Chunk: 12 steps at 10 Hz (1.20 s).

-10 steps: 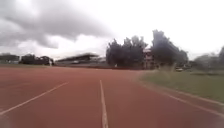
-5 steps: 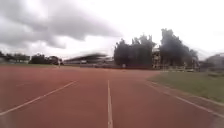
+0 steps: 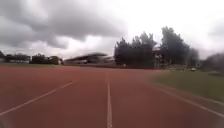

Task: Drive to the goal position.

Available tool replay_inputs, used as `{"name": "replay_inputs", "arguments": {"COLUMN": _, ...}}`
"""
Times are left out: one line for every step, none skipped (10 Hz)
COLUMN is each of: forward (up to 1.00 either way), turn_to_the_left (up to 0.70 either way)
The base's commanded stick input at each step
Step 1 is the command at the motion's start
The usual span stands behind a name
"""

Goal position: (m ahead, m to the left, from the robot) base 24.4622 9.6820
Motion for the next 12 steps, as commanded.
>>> {"name": "replay_inputs", "arguments": {"forward": 0.70, "turn_to_the_left": 0.00}}
{"name": "replay_inputs", "arguments": {"forward": 0.70, "turn_to_the_left": 0.00}}
{"name": "replay_inputs", "arguments": {"forward": 0.70, "turn_to_the_left": 0.00}}
{"name": "replay_inputs", "arguments": {"forward": 0.70, "turn_to_the_left": 0.00}}
{"name": "replay_inputs", "arguments": {"forward": 0.70, "turn_to_the_left": 0.00}}
{"name": "replay_inputs", "arguments": {"forward": 0.70, "turn_to_the_left": -0.26}}
{"name": "replay_inputs", "arguments": {"forward": 0.70, "turn_to_the_left": -0.08}}
{"name": "replay_inputs", "arguments": {"forward": 0.70, "turn_to_the_left": 0.00}}
{"name": "replay_inputs", "arguments": {"forward": 0.70, "turn_to_the_left": 0.00}}
{"name": "replay_inputs", "arguments": {"forward": 0.70, "turn_to_the_left": 0.00}}
{"name": "replay_inputs", "arguments": {"forward": 0.70, "turn_to_the_left": 0.00}}
{"name": "replay_inputs", "arguments": {"forward": 0.70, "turn_to_the_left": 0.00}}
